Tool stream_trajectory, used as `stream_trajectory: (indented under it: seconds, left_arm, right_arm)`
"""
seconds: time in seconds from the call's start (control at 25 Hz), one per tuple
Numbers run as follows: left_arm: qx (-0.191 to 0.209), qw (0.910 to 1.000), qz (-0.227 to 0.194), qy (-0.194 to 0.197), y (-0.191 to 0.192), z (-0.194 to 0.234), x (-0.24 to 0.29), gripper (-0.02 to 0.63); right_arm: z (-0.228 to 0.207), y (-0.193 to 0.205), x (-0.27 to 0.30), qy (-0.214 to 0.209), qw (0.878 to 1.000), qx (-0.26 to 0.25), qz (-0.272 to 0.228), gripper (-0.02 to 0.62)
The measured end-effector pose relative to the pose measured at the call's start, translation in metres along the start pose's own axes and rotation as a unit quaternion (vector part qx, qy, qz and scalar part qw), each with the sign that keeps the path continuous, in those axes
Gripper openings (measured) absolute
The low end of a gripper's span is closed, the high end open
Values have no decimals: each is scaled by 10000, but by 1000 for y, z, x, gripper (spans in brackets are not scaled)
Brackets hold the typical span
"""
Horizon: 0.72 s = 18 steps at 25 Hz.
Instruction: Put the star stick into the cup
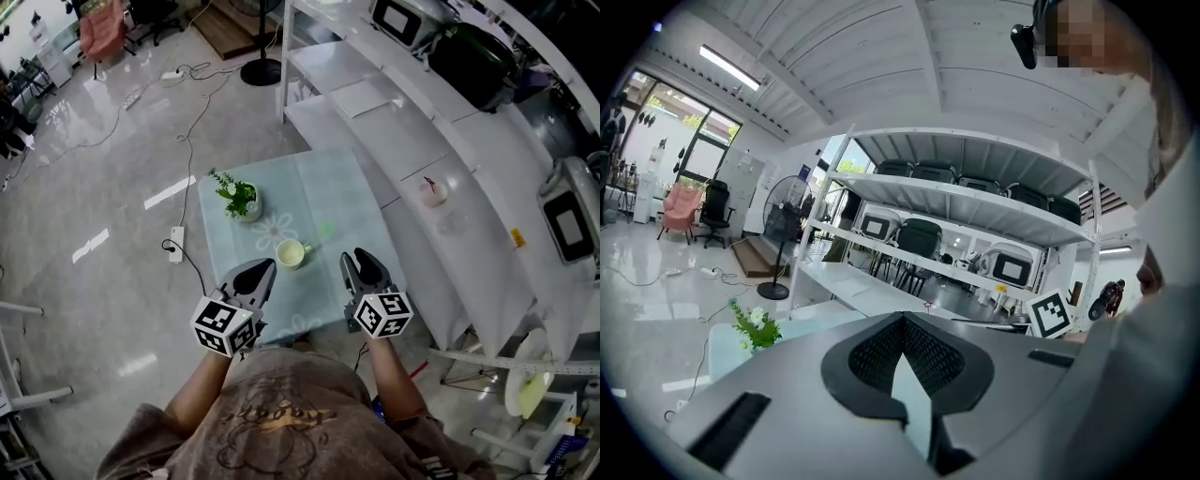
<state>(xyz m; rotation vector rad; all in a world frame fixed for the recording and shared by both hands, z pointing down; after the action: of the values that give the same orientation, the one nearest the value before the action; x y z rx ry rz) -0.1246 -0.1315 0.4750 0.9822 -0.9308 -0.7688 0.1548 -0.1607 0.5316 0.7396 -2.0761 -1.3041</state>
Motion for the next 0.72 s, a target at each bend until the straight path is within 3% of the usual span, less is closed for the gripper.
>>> stream_trajectory:
  seconds: [0.32, 0.72]
  left_arm:
    - [29, 9997, -226, 123, -13, -7, -3, 21]
    - [203, 9982, -530, -209, -16, 3, -15, 21]
  right_arm:
    - [40, -32, -26, -337, 9972, -664, 11, 101]
    - [67, -34, -38, -288, 9928, -1125, -281, 27]
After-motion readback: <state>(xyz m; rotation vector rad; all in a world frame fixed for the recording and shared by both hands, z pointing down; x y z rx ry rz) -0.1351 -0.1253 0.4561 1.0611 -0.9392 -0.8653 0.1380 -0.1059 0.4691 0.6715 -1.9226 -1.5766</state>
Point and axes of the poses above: the fingertips, and each gripper's own axes: x forward along the fingers, z to its left, y out of its underside, the point moved 9 cm from there along -x, backward along the fingers, and after that the axes turned 14 degrees about -y, right-handed, at the moved point
